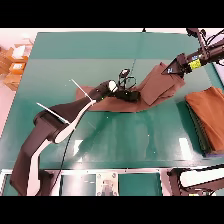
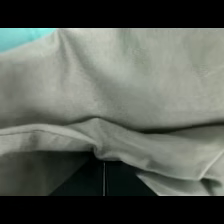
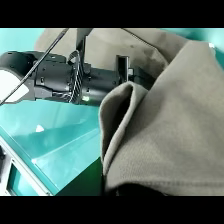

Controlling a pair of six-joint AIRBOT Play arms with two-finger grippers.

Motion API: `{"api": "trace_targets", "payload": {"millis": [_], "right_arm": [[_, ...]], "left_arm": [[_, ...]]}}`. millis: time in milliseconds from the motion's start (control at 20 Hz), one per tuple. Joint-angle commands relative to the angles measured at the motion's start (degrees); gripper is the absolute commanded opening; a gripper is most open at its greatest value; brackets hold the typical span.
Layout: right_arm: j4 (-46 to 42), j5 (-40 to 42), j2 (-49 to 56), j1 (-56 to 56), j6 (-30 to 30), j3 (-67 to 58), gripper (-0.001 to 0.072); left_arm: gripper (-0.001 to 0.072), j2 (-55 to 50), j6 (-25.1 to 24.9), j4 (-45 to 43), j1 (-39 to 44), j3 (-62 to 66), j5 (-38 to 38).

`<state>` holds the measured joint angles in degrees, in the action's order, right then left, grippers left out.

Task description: Fold the shirts.

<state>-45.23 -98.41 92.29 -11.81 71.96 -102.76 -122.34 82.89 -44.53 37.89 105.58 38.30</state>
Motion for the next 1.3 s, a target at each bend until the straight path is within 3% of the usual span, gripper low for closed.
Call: {"api": "trace_targets", "payload": {"millis": [0,200,400,550,850,900,1000,1100,1250], "right_arm": [[0.04,0.42,-0.09,0.28,0.09,-0.59,0.0026],[0.07,1.55,-0.09,0.68,1.46,-0.59,0.0026],[0.11,6.1,-0.04,6.19,4.31,-0.31,0.0026],[0.07,13.64,1.36,15.67,7.06,0.13,0.0027],[1.36,38.66,13.27,39.78,10.56,0.11,0.0027],[1.38,45.29,16.31,43.6,10.56,0.11,0.0075],[4.52,57.46,21.53,49.42,10.56,0.07,0.0595],[5.07,60.65,22.95,50.97,10.51,-0.52,0.0608],[-2.56,48.81,19.23,42.97,11.32,-3.43,0.0608]], "left_arm": [[0.0022,-0.7,0.59,-0.46,-1.33,4.13,4.52],[0.0021,0.33,1.01,-11.89,-8.17,13.25,27.69],[0.0021,9.42,3.17,-36.52,-15.76,12.94,48.15],[0.0021,16.63,3.69,-52.17,-19.45,9.84,55.76],[0.0021,22.6,2.12,-54.1,-26.58,9.25,61.57],[0.0021,22.84,2.14,-54.1,-27.45,9.25,61.72],[0.0022,22.82,2.14,-53.96,-28.3,9.22,61.83],[0.0021,22.82,1.86,-53.83,-28.37,9.22,61.92],[0.0022,22.82,1.03,-53.81,-28.37,9.22,62.29]]}}
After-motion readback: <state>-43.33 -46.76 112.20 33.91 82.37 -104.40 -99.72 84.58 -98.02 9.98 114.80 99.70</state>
